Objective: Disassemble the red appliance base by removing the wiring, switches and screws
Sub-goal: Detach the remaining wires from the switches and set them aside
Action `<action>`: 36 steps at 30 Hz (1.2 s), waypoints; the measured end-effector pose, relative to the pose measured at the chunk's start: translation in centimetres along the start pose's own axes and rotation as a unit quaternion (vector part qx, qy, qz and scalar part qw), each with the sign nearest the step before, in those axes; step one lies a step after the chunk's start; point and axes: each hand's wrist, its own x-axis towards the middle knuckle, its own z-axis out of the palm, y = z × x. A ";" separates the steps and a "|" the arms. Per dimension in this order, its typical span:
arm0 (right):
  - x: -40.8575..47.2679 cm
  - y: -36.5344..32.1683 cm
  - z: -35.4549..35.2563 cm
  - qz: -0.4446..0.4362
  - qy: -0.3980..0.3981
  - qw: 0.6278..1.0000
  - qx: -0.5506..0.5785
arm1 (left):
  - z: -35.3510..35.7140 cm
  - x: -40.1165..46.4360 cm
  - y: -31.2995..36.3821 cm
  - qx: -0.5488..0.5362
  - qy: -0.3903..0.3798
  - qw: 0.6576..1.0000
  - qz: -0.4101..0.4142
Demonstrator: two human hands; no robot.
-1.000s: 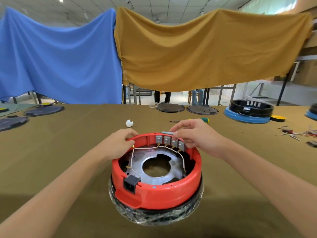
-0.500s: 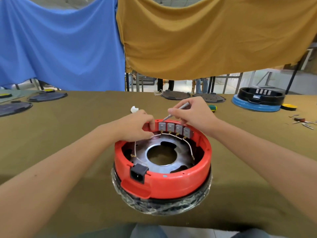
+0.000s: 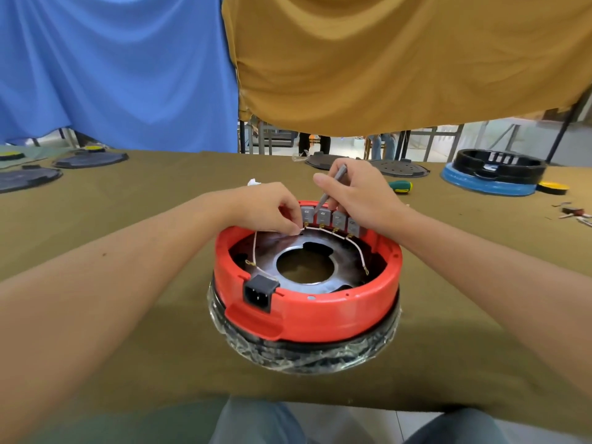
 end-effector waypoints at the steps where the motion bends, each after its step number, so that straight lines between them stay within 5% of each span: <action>1: 0.0 0.0 0.0 -0.004 -0.006 1.000 -0.005 | 0.0 0.1 0.1 -0.007 0.002 1.000 -0.004; 18: -0.1 0.0 0.2 -0.028 -0.056 0.998 -0.015 | 1.0 0.0 0.2 -0.064 0.059 0.995 -0.041; 27: 1.8 -0.2 0.7 0.032 -0.086 0.996 -0.012 | 0.9 -0.1 0.5 -0.066 0.058 0.996 -0.036; 36: 1.4 -0.3 1.4 0.000 -0.031 0.999 -0.017 | 1.0 -0.1 0.3 -0.070 0.063 0.995 -0.037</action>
